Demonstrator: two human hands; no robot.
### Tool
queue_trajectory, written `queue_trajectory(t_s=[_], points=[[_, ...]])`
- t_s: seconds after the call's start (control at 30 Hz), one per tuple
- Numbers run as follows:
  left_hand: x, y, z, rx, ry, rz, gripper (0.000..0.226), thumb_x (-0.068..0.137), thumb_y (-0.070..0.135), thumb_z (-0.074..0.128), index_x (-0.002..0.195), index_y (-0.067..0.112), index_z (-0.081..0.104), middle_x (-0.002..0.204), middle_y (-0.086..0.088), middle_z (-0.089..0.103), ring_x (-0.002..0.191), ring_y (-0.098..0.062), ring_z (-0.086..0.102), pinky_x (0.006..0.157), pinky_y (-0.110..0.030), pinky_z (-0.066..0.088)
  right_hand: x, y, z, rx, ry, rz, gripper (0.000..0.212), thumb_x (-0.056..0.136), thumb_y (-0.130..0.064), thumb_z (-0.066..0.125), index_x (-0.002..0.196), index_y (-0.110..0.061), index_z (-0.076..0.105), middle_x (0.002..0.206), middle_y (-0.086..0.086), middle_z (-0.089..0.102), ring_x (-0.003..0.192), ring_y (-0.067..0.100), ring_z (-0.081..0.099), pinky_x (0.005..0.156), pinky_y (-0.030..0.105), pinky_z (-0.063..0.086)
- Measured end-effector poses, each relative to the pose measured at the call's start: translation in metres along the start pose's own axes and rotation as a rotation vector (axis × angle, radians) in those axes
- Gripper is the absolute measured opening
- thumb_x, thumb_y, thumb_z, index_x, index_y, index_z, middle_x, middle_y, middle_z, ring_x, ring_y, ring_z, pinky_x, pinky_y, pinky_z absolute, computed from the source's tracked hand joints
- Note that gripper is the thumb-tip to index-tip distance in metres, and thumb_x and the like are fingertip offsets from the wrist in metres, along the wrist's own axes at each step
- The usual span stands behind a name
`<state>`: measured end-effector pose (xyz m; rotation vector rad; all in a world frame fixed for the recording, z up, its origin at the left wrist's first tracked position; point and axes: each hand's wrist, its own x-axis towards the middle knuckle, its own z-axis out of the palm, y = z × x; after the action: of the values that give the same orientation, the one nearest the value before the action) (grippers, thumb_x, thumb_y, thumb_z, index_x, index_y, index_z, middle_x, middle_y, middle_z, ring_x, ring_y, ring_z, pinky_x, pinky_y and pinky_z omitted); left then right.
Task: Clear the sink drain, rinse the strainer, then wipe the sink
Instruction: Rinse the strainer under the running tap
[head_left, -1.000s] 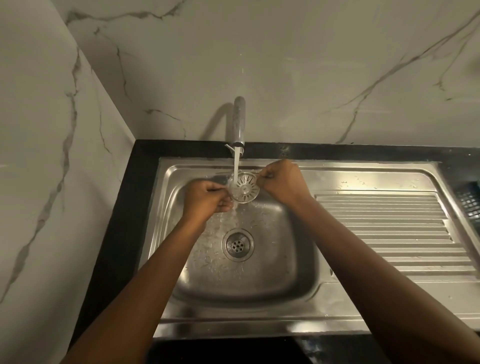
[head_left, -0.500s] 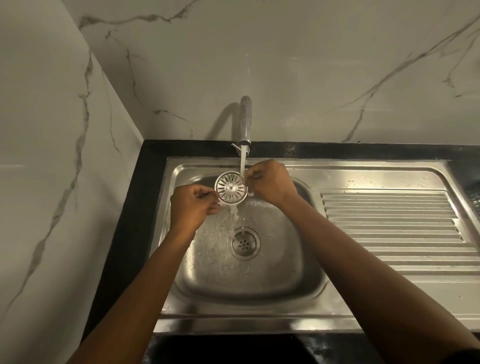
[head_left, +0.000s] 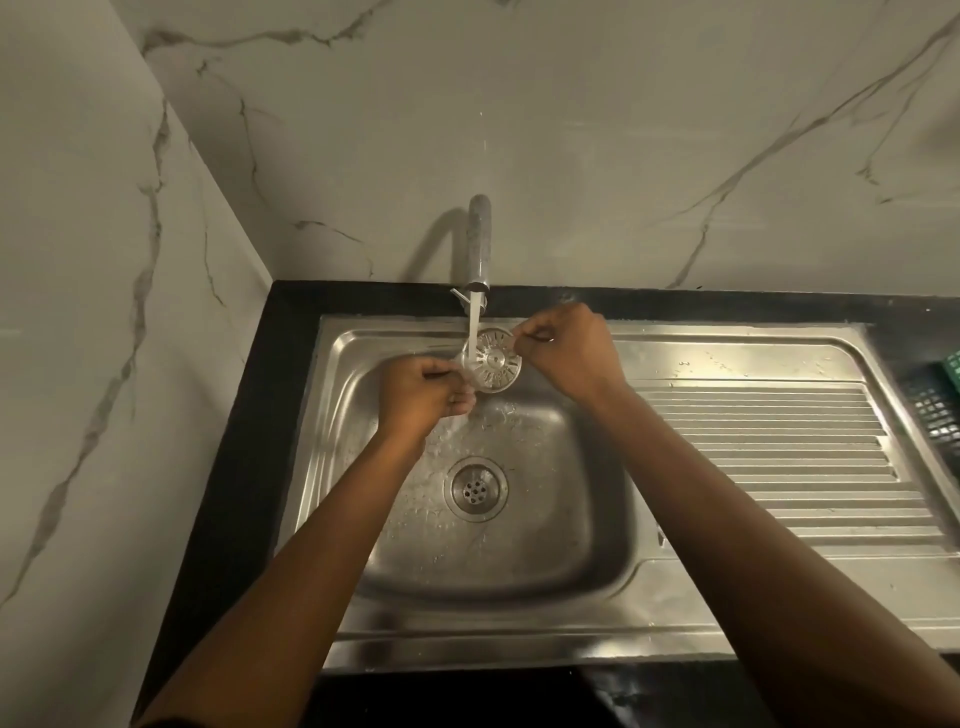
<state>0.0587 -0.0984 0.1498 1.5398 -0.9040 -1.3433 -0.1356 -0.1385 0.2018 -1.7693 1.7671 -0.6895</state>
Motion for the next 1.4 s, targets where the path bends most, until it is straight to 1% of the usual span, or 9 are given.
queue_trajectory(t_s=[0.17, 0.3, 0.53, 0.8, 0.9, 1.03, 1.17, 1.3, 1.4], points=[[0.001, 0.003, -0.002, 0.052, -0.005, 0.022, 0.007, 0.094, 0.001, 0.075, 0.092, 0.007, 0.078, 0.077, -0.011, 0.082, 0.071, -0.026, 0.081, 0.062, -0.03, 0.066, -0.004, 0.012, 0.0, 0.002, -0.02, 0.06, 0.008, 0.09, -0.019, 0.078, 0.088, -0.024, 0.084, 0.089, -0.009, 0.081, 0.081, 0.007, 0.075, 0.079, 0.03, 0.063], [-0.003, -0.001, -0.016, 0.134, 0.017, 0.086, 0.003, 0.093, 0.005, 0.078, 0.094, 0.007, 0.08, 0.078, -0.01, 0.082, 0.071, -0.026, 0.082, 0.064, -0.032, 0.066, -0.009, 0.015, 0.012, 0.011, -0.083, 0.071, 0.02, 0.089, -0.014, 0.077, 0.077, -0.03, 0.078, 0.072, -0.017, 0.072, 0.071, 0.002, 0.07, 0.068, 0.021, 0.053], [-0.012, -0.012, -0.042, 0.247, 0.131, 0.208, 0.025, 0.088, 0.009, 0.082, 0.079, 0.031, 0.079, 0.074, 0.004, 0.081, 0.065, -0.017, 0.081, 0.063, -0.031, 0.067, -0.005, -0.004, 0.035, 0.036, -0.142, 0.012, 0.011, 0.089, -0.01, 0.079, 0.084, -0.02, 0.079, 0.078, -0.01, 0.076, 0.073, 0.001, 0.072, 0.059, 0.003, 0.046], [-0.006, -0.019, -0.035, 0.268, 0.19, 0.249, 0.008, 0.087, 0.011, 0.085, 0.087, 0.018, 0.08, 0.084, -0.004, 0.082, 0.078, -0.024, 0.081, 0.082, -0.053, 0.067, -0.003, -0.018, 0.027, -0.017, -0.038, -0.147, 0.014, 0.088, -0.01, 0.076, 0.085, -0.023, 0.08, 0.08, -0.012, 0.077, 0.072, 0.0, 0.071, 0.068, 0.012, 0.054], [-0.004, -0.016, -0.021, 0.289, 0.227, 0.313, 0.005, 0.088, 0.014, 0.084, 0.089, 0.018, 0.081, 0.086, 0.002, 0.082, 0.08, -0.016, 0.08, 0.083, -0.047, 0.067, -0.006, -0.01, 0.02, -0.038, 0.022, -0.213, 0.015, 0.09, -0.008, 0.073, 0.087, -0.021, 0.079, 0.081, -0.013, 0.076, 0.07, -0.003, 0.068, 0.069, 0.008, 0.054], [-0.008, -0.01, -0.004, 0.312, 0.24, 0.5, 0.013, 0.09, 0.014, 0.081, 0.094, 0.026, 0.081, 0.081, 0.023, 0.075, 0.079, 0.002, 0.076, 0.078, -0.02, 0.062, -0.015, 0.01, 0.017, 0.014, 0.115, -0.182, 0.012, 0.092, -0.014, 0.077, 0.089, -0.026, 0.076, 0.077, -0.021, 0.07, 0.076, -0.011, 0.068, 0.071, 0.0, 0.049], [-0.007, -0.007, 0.004, 0.294, 0.238, 0.617, 0.015, 0.092, 0.009, 0.078, 0.103, 0.019, 0.083, 0.084, 0.026, 0.074, 0.082, 0.001, 0.077, 0.077, -0.013, 0.058, -0.027, 0.027, 0.024, 0.271, 0.155, -0.07, 0.016, 0.091, -0.012, 0.08, 0.091, -0.027, 0.077, 0.089, -0.017, 0.079, 0.088, -0.004, 0.075, 0.085, 0.013, 0.059], [-0.001, -0.008, 0.0, 0.306, 0.264, 0.632, 0.015, 0.092, 0.011, 0.078, 0.106, 0.015, 0.082, 0.091, 0.011, 0.081, 0.085, -0.001, 0.078, 0.082, -0.02, 0.062, -0.031, 0.029, 0.034, 0.369, 0.113, -0.04, 0.018, 0.09, -0.008, 0.078, 0.091, -0.026, 0.076, 0.094, -0.013, 0.081, 0.094, 0.003, 0.077, 0.092, 0.031, 0.062], [-0.001, -0.012, -0.011, 0.315, 0.291, 0.64, 0.011, 0.094, 0.015, 0.079, 0.104, 0.016, 0.082, 0.094, 0.008, 0.082, 0.087, 0.0, 0.078, 0.083, -0.023, 0.063, -0.027, 0.021, 0.043, 0.326, 0.11, -0.062, 0.016, 0.091, -0.014, 0.079, 0.091, -0.03, 0.076, 0.093, -0.016, 0.079, 0.092, 0.0, 0.076, 0.089, 0.025, 0.062]])
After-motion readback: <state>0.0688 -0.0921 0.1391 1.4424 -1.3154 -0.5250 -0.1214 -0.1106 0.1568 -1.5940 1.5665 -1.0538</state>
